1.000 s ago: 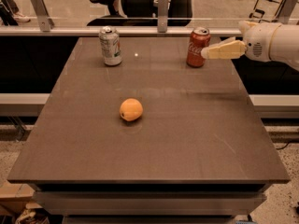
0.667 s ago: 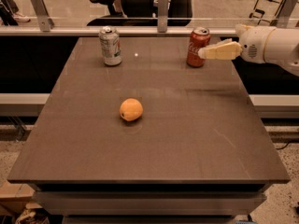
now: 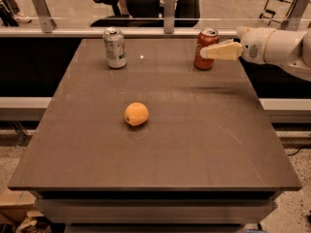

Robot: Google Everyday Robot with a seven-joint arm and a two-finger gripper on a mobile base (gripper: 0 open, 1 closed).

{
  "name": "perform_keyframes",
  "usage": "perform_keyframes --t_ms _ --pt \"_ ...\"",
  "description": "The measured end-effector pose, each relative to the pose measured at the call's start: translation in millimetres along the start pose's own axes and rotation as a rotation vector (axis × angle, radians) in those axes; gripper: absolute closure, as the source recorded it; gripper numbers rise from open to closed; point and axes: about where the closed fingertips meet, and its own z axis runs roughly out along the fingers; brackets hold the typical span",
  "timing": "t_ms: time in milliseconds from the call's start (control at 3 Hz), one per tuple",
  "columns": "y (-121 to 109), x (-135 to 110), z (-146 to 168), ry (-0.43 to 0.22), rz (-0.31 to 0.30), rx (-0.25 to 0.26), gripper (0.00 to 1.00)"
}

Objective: Move coke can near orange

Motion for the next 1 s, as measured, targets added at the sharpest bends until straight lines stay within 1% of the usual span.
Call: perform_keyframes --t_ms 1000 --pt "7.1 12.7 39.1 -0.026 0.054 -0.071 0.0"
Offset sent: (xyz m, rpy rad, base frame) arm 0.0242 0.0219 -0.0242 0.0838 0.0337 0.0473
